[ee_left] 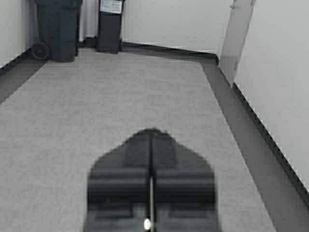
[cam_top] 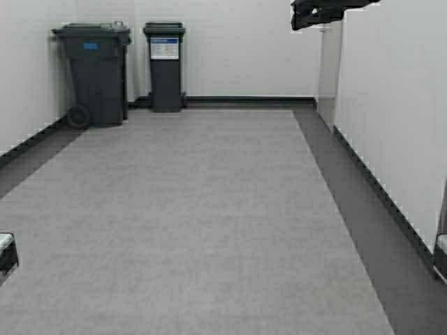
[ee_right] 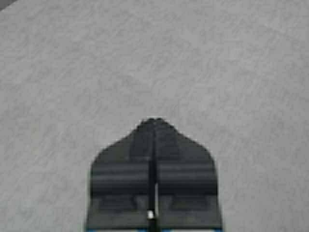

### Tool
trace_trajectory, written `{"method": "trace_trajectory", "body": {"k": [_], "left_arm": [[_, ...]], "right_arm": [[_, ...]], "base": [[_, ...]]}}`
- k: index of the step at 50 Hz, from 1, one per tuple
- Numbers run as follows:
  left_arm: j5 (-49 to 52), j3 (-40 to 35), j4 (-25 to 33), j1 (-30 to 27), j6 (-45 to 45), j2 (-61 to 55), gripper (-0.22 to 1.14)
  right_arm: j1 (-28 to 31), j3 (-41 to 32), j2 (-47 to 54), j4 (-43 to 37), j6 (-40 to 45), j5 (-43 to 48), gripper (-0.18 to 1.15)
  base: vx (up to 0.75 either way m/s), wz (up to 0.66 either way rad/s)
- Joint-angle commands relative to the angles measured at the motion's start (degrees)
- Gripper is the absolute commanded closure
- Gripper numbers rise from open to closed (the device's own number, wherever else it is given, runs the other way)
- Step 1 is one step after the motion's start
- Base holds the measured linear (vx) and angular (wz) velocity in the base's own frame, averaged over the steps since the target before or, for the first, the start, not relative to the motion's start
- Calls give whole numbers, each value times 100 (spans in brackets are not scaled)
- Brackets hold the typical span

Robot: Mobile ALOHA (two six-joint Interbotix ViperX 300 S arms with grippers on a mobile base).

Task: Navigate to elevator, push the call button, then enter the elevator

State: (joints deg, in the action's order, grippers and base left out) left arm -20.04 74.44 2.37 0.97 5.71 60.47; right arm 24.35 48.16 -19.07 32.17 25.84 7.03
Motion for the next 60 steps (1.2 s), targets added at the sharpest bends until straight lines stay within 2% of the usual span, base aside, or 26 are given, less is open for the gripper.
{"method": "trace_trajectory", "body": {"k": [1,19,60], "left_arm": [[-141,-105,-26,-9,-79,-141,89],[-255,-105,-26,0,-62,-105,89],[-264,26,-26,-9,-141,-53,89]], "right_arm": [[0,-123,-53,-44,9,193,91],[0,-62,0,-44,0,448,91],[141,-53,202,-44,0,448,91]], "base": [[58,-9],[56,-19],[59,-44]]}}
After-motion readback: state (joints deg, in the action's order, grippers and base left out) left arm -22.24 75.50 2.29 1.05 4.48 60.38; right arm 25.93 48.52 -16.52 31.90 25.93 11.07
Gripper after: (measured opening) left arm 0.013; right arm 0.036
